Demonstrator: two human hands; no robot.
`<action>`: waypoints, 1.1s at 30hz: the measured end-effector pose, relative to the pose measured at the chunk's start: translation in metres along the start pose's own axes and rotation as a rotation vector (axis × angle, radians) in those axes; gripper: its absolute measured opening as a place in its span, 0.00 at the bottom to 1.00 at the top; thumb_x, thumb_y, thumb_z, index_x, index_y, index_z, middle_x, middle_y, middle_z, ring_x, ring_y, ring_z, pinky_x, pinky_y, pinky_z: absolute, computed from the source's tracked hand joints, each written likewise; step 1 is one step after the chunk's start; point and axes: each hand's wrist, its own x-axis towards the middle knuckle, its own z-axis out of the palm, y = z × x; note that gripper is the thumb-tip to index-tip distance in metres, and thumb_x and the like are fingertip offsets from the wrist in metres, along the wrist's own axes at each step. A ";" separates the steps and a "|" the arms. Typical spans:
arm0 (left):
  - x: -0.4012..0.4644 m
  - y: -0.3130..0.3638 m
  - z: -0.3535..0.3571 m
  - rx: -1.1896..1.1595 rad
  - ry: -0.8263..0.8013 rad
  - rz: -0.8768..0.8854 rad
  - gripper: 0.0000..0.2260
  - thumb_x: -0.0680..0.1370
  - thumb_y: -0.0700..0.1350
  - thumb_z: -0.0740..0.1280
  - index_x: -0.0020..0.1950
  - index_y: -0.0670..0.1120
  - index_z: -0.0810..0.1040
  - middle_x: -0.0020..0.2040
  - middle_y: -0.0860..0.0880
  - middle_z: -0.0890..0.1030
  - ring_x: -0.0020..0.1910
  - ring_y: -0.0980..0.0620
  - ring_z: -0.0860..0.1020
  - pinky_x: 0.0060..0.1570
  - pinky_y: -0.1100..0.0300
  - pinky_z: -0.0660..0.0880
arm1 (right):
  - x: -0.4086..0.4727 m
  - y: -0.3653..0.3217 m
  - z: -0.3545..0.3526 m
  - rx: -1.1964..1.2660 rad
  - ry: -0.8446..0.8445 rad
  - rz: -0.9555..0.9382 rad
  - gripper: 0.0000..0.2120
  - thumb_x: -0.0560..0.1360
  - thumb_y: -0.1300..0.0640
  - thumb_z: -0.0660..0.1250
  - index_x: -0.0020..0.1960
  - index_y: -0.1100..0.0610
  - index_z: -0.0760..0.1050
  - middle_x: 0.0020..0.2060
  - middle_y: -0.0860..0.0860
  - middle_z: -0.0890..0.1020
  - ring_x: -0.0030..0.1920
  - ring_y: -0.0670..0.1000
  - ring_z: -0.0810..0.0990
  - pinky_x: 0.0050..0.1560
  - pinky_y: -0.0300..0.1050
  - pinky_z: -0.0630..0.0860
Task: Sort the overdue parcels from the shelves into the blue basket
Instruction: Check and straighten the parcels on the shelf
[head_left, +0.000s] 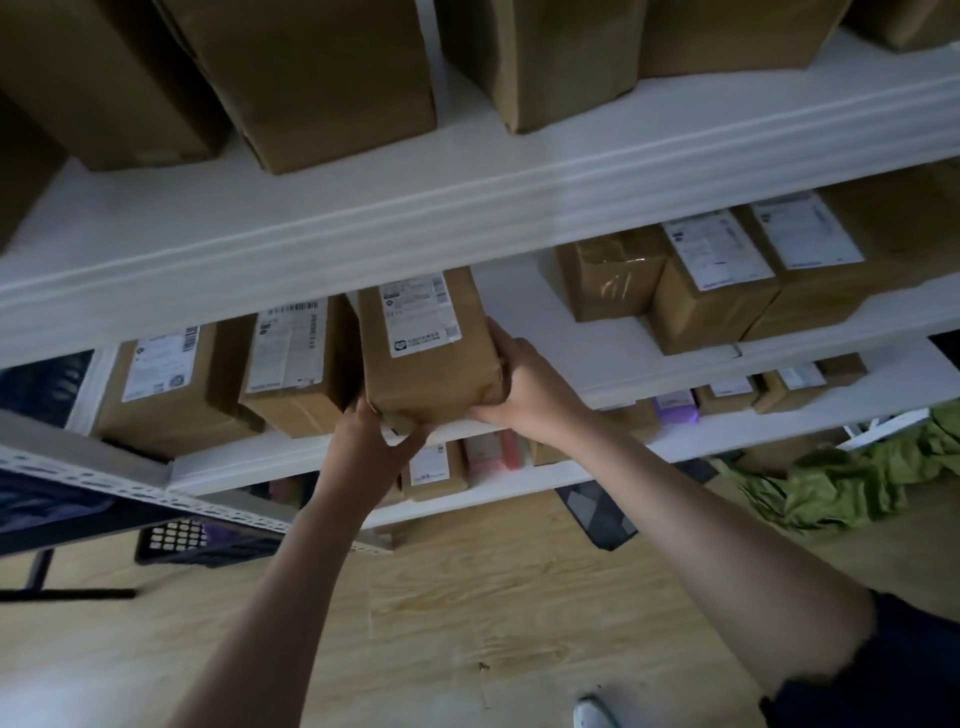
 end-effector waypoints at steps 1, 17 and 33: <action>0.002 0.000 -0.002 0.007 -0.004 -0.015 0.32 0.72 0.55 0.78 0.71 0.45 0.72 0.60 0.47 0.79 0.58 0.47 0.78 0.55 0.57 0.75 | 0.005 0.002 0.002 -0.003 -0.012 -0.009 0.56 0.59 0.36 0.78 0.80 0.43 0.55 0.57 0.49 0.79 0.49 0.50 0.83 0.45 0.54 0.83; -0.110 0.044 0.038 0.138 -0.067 0.139 0.22 0.75 0.41 0.75 0.68 0.42 0.77 0.65 0.46 0.78 0.60 0.49 0.78 0.59 0.54 0.76 | -0.074 0.058 -0.121 -0.232 0.127 0.156 0.40 0.80 0.49 0.69 0.82 0.60 0.52 0.81 0.56 0.59 0.80 0.54 0.58 0.77 0.45 0.58; 0.006 0.172 0.106 -0.051 -0.041 0.123 0.27 0.81 0.48 0.69 0.77 0.43 0.66 0.73 0.45 0.71 0.67 0.46 0.74 0.64 0.63 0.66 | -0.043 0.090 -0.150 -0.172 0.207 0.174 0.42 0.75 0.50 0.76 0.79 0.59 0.56 0.73 0.56 0.69 0.69 0.54 0.74 0.58 0.36 0.69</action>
